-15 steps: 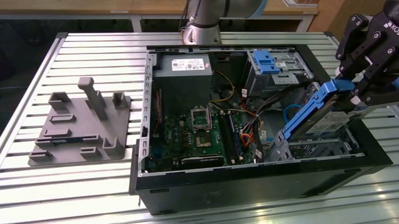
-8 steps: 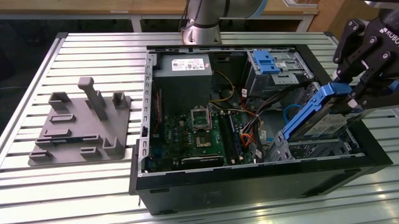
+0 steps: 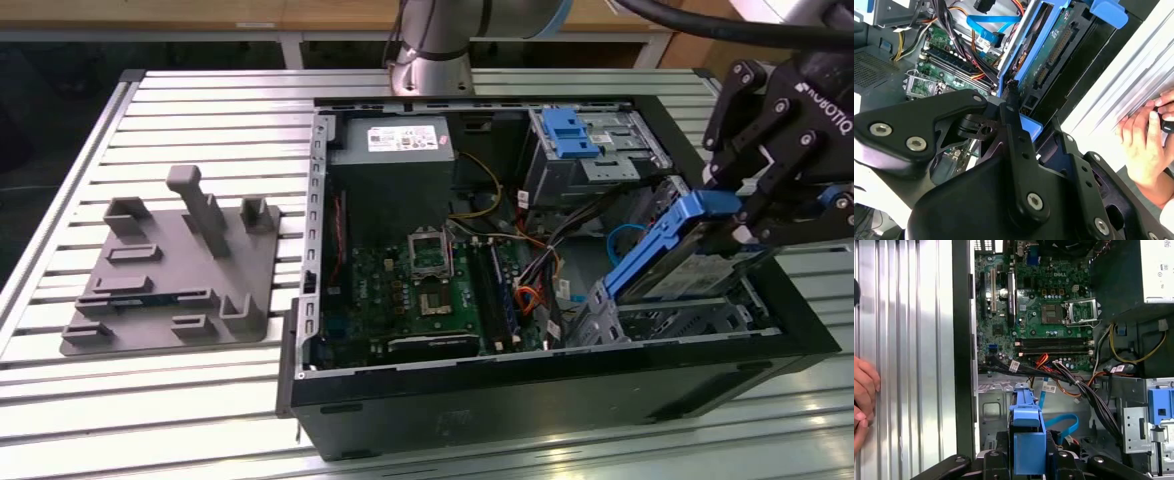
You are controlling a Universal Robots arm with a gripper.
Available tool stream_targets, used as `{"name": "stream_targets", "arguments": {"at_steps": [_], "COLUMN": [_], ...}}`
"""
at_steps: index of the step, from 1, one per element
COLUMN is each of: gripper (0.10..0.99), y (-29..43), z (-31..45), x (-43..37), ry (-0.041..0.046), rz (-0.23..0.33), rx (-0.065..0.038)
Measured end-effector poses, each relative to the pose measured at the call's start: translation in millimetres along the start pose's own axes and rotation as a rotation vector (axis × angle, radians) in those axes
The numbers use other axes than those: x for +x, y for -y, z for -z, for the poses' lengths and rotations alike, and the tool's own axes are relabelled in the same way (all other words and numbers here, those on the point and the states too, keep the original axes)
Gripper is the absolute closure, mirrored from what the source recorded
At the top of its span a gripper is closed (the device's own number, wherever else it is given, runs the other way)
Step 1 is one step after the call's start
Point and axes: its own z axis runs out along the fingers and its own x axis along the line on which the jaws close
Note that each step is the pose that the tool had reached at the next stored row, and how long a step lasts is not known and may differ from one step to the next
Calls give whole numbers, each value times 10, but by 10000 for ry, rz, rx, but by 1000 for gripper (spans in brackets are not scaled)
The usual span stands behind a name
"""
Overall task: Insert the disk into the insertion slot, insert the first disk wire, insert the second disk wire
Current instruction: 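Insert the disk into the insertion slot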
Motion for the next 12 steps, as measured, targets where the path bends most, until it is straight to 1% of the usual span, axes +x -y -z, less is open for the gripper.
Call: {"name": "stream_targets", "arguments": {"at_steps": [12], "gripper": [725], "y": [11], "z": [-216], "x": [17], "ry": [1], "rz": [0], "rx": [0]}}
